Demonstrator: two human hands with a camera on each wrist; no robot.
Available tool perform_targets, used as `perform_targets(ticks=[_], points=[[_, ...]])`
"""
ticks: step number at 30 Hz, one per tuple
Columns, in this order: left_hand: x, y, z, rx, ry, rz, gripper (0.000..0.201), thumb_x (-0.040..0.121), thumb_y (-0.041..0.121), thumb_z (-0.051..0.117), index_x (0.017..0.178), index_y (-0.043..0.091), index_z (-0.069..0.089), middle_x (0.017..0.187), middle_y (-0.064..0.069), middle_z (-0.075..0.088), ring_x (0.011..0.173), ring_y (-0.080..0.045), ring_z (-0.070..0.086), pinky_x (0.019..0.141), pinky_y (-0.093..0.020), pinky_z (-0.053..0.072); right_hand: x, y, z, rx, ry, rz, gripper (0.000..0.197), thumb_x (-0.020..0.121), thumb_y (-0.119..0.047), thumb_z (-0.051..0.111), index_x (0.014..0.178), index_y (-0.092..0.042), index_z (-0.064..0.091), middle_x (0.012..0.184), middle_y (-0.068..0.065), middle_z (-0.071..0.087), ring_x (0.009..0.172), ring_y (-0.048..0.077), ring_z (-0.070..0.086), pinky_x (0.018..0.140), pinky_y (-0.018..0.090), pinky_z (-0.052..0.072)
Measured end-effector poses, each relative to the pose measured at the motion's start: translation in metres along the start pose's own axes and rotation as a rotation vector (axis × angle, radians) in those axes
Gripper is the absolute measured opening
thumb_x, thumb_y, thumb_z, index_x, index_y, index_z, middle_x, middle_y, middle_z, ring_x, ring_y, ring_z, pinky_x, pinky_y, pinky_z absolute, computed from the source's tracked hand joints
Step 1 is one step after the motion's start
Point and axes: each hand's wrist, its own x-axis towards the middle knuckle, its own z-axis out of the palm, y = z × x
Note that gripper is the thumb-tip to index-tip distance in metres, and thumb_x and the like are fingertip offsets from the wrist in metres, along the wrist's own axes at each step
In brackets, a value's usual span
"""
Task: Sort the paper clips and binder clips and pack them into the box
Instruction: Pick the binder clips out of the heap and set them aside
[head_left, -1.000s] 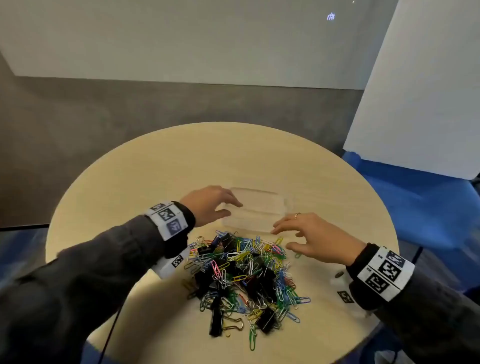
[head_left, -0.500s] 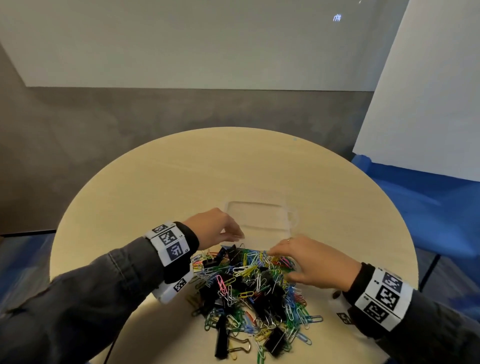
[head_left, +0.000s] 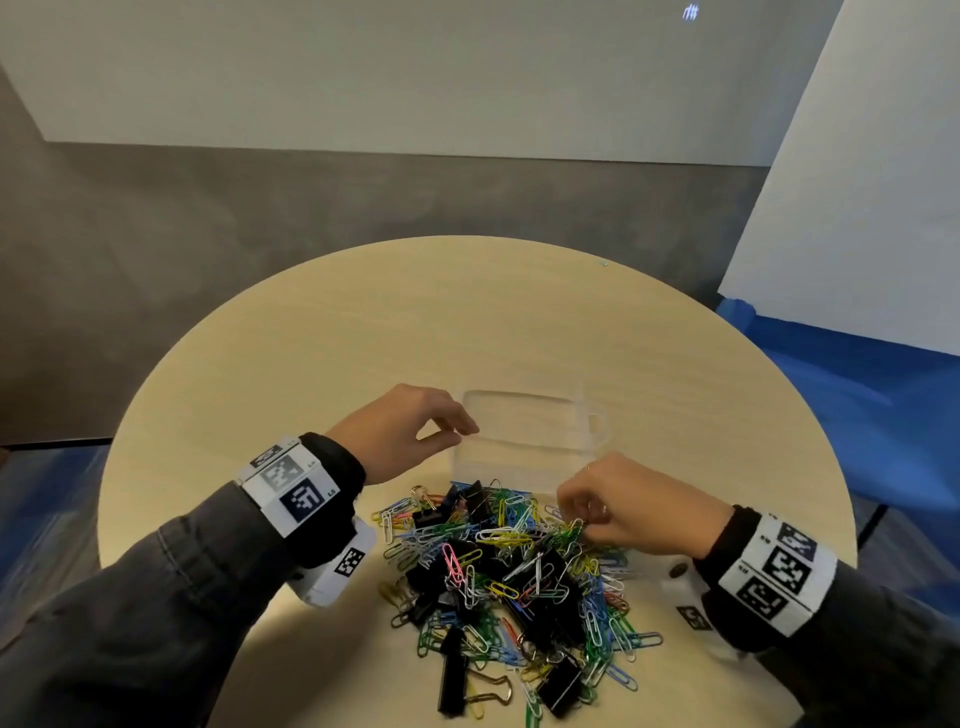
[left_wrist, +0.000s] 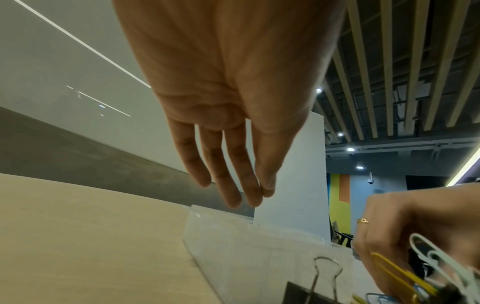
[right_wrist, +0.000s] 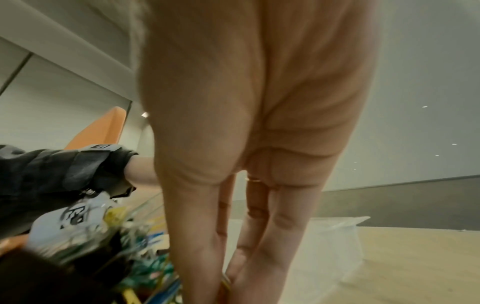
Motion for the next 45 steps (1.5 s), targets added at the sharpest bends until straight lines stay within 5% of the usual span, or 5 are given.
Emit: perform_targets(ticks=[5, 15, 28, 39, 45], points=[[-0.002, -0.001, -0.009, -0.038, 0.018, -0.005, 0.019, 0.095, 0.022, 0.055, 0.106, 0.028, 0.069, 0.098, 0.016, 0.063, 0.086, 0.002, 0.058, 0.08, -0.024, 0.05, -0.003, 0.008, -0.027, 0.159, 0.048, 0.031, 0.018, 0.079, -0.021, 0.077, 0.078, -0.03, 0.061, 0.07, -0.015, 0.061, 0.066, -0.001, 0.06, 0.062, 0.015, 0.046], [0.0, 0.012, -0.012, -0.024, -0.083, -0.003, 0.02, 0.096, 0.023, 0.054, 0.11, 0.028, 0.067, 0.105, 0.014, 0.067, 0.084, 0.006, 0.058, 0.076, -0.013, 0.046, 0.015, 0.011, -0.049, 0.133, 0.394, 0.023, 0.013, 0.081, -0.013, 0.074, 0.088, -0.02, 0.066, 0.081, -0.007, 0.066, 0.074, 0.008, 0.063, 0.071, 0.027, 0.054], [0.008, 0.046, -0.004, -0.074, -0.251, 0.027, 0.026, 0.091, 0.028, 0.061, 0.117, 0.028, 0.064, 0.105, 0.012, 0.067, 0.089, -0.003, 0.063, 0.069, -0.008, 0.042, -0.001, 0.002, -0.041, 0.127, 0.188, 0.058, 0.021, 0.086, -0.015, 0.07, 0.106, -0.022, 0.069, 0.094, -0.012, 0.066, 0.085, 0.001, 0.064, 0.076, 0.015, 0.053], [0.0, 0.04, 0.005, -0.027, -0.279, 0.012, 0.026, 0.092, 0.031, 0.059, 0.117, 0.027, 0.061, 0.105, 0.012, 0.063, 0.089, -0.005, 0.061, 0.07, -0.012, 0.04, -0.005, -0.013, 0.006, 0.037, -0.101, 0.168, 0.07, 0.07, -0.03, 0.081, 0.132, -0.034, 0.049, 0.125, -0.011, 0.049, 0.108, 0.009, 0.047, 0.091, 0.024, 0.041], [-0.005, 0.032, -0.002, -0.032, -0.254, -0.012, 0.024, 0.094, 0.033, 0.056, 0.117, 0.029, 0.061, 0.103, 0.015, 0.064, 0.088, -0.001, 0.06, 0.073, -0.016, 0.044, 0.003, -0.013, 0.01, 0.024, -0.076, 0.117, 0.021, 0.083, -0.012, 0.068, 0.093, -0.028, 0.058, 0.09, -0.013, 0.051, 0.078, 0.001, 0.049, 0.063, 0.012, 0.034]])
